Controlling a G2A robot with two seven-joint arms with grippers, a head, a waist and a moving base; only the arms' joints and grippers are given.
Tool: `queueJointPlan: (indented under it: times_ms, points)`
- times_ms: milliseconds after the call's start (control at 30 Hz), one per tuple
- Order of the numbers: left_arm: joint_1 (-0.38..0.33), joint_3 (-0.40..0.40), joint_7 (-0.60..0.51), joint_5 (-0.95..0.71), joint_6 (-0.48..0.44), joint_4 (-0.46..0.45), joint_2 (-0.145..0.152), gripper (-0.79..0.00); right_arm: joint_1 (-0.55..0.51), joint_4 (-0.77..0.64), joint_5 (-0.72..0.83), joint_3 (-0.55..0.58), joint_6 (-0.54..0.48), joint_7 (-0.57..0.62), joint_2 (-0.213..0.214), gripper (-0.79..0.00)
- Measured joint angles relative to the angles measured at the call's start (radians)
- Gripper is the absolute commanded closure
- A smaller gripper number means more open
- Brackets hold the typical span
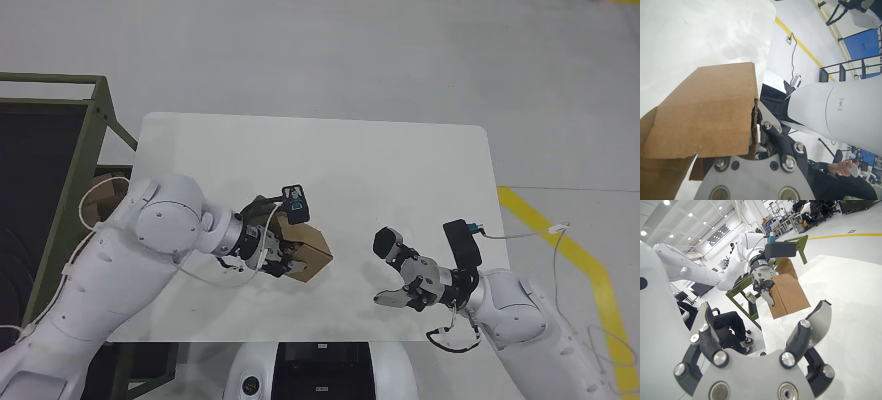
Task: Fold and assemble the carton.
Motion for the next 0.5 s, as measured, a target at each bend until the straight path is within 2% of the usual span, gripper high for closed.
queueJointPlan:
  times_ms: [300,500]
  points:
    - [-0.044,0.076,0.041,0.313,-0.049,-0.058,0.011,0.0,0.0,0.0,0.0,0.0,0.0,0.0,0.0,-0.785]
    - [-0.101,0.213,0.086,0.484,-0.095,-0.057,0.034,0.0,0.0,0.0,0.0,0.0,0.0,0.0,0.0,-0.785]
